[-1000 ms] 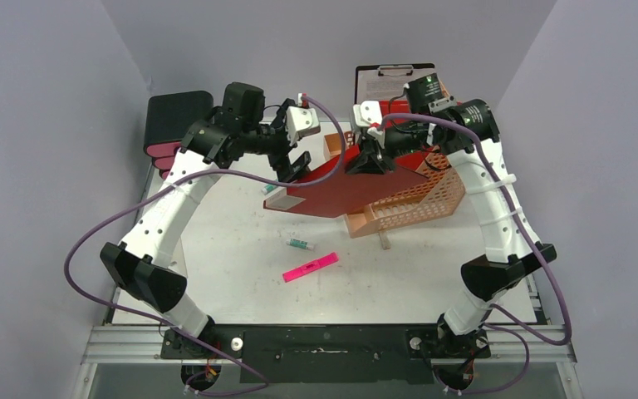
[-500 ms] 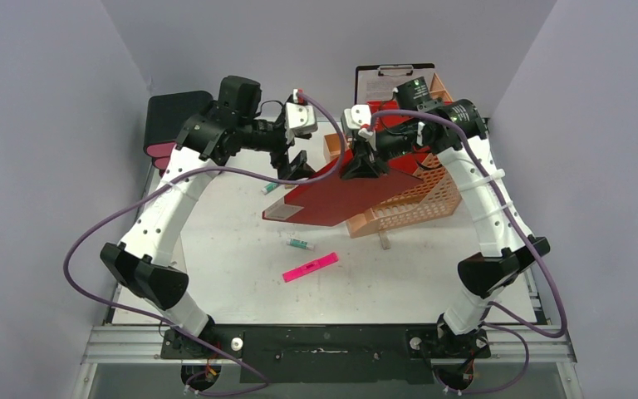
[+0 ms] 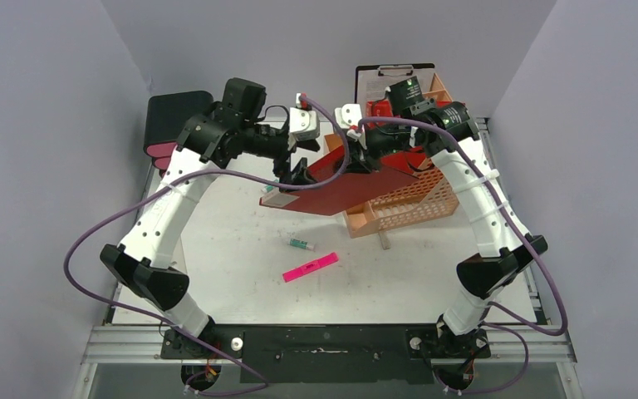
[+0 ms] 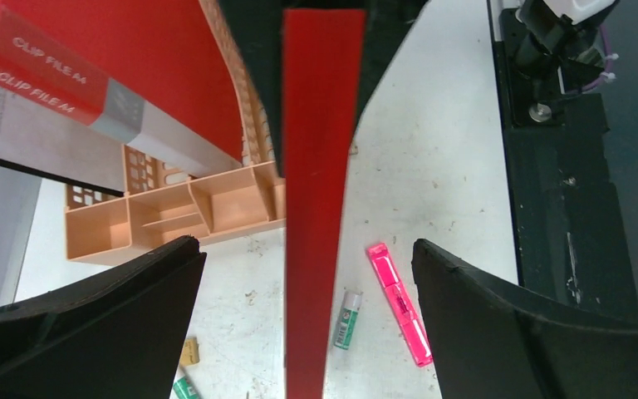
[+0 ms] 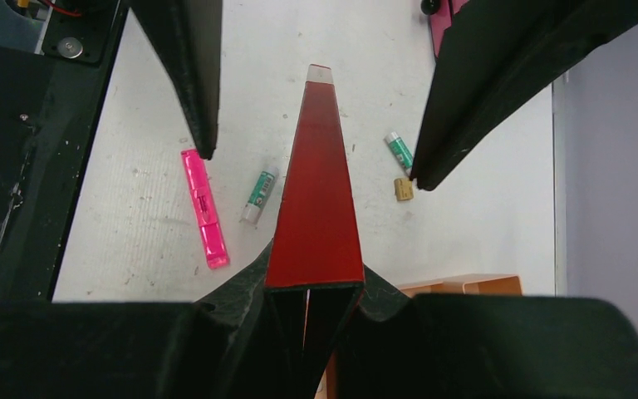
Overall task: Organize the desk
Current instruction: Pick up the folder from the center of the board.
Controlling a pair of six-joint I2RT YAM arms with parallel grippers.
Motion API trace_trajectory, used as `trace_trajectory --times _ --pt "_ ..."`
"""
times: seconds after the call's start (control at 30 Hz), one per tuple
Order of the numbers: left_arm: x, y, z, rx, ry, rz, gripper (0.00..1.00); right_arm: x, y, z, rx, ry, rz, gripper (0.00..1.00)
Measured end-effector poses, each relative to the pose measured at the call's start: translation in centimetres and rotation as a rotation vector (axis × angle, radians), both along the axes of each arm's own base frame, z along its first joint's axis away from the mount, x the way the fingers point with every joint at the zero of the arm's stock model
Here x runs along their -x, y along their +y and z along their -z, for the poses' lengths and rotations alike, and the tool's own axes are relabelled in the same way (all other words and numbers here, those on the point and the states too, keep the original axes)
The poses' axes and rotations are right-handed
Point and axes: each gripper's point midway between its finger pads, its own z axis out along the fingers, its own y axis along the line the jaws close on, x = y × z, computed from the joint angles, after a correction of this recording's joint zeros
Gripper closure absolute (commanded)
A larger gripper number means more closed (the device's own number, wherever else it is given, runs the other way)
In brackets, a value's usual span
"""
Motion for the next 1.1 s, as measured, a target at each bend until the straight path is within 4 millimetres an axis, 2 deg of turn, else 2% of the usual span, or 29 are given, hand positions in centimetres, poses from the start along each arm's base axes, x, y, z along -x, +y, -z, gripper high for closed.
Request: trace_trajectory --times 0.1,0.27,0.33,0.4,0.53,0.73,0.9,0.93,1.0,1.03,1.1 --pt "0.9 -0.4 0.6 -0.029 0.002 0.025 0.04 -0.2 0.1 0.0 0.002 -0.006 0.007 0.95" --pt "1.3 -1.1 1.3 -0.070 -0.024 0.028 0.04 -0.1 0.1 -0.3 -0.002 -0.004 0.011 0.95" --pt "1.4 -1.2 1.5 -0.079 -0.025 0.028 0.01 -0.1 0.2 -0.8 -0.011 -0.016 0.009 0.95" --pt "1.2 -1.3 1.7 -0.087 -0.025 0.022 0.14 0.0 0.2 -1.5 -0.024 -0.029 0.007 0.95" --pt "0.9 -1.3 2.2 -0.097 -0.015 0.010 0.55 0.2 0.3 -2.3 -0.046 -0.036 -0.001 0.95" --pt "0.5 -1.5 2.5 -0.102 -0.022 0.011 0.99 0.4 0.3 -2.4 -0.055 -0.018 0.002 0.95" --pt "0.3 -1.6 2.4 -0.099 -0.033 0.005 1.00 0.3 0.3 -2.6 -0.064 0.003 0.015 0.93" --pt "0.2 -1.6 2.4 -0.098 -0.033 0.004 1.00 0.3 0.3 -2.6 -0.064 0.006 0.019 0.81" --pt "0.1 -1.7 2.3 -0.093 -0.032 -0.002 1.00 -0.1 0.2 -2.7 -0.067 0.014 0.040 0.42" --pt "0.0 -1.7 2.2 -0.092 -0.031 -0.009 1.00 -0.2 0.2 -2.7 -0.067 0.024 0.052 0.30" --pt "-0.1 -1.7 2.3 -0.091 -0.006 -0.031 1.00 -1.3 0.3 -3.5 -0.092 -0.006 0.084 0.13"
